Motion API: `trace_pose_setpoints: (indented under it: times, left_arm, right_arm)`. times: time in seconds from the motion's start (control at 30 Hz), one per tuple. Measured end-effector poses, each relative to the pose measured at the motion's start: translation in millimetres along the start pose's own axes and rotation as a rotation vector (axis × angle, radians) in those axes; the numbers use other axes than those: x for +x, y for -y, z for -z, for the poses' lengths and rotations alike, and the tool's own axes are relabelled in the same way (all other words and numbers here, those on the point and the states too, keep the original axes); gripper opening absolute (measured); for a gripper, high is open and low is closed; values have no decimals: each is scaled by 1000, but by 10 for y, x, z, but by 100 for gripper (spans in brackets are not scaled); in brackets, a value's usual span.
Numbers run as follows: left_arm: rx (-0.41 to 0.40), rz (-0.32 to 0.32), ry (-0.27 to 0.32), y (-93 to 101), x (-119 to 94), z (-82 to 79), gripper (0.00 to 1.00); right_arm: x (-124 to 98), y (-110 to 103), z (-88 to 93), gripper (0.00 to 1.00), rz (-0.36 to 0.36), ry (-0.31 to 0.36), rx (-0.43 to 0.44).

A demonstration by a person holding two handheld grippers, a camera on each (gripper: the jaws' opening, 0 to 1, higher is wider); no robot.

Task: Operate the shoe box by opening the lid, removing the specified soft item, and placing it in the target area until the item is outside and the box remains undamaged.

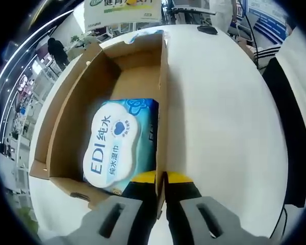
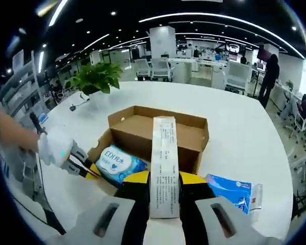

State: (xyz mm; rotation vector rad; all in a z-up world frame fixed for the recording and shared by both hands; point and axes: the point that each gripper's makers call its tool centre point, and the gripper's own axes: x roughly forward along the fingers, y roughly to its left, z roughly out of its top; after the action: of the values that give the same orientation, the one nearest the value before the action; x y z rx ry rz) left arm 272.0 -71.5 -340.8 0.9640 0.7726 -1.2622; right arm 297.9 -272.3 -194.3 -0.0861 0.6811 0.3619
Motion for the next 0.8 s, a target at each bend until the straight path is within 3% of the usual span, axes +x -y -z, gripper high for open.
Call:
trace_pose_setpoints:
  times: [0.3,0.43,0.8]
  left_arm:
    - [2,-3,1,10,-5,9,3]
    - [2,3,0,10,-5,11,3]
    - [8,5,0,7,-12,12,3]
  right_arm:
    - [-160,91,69,18,26,5,-11]
    - [-297,234,199,18,43,-5,-1]
    - [-571,540,349,18,116,-3,47]
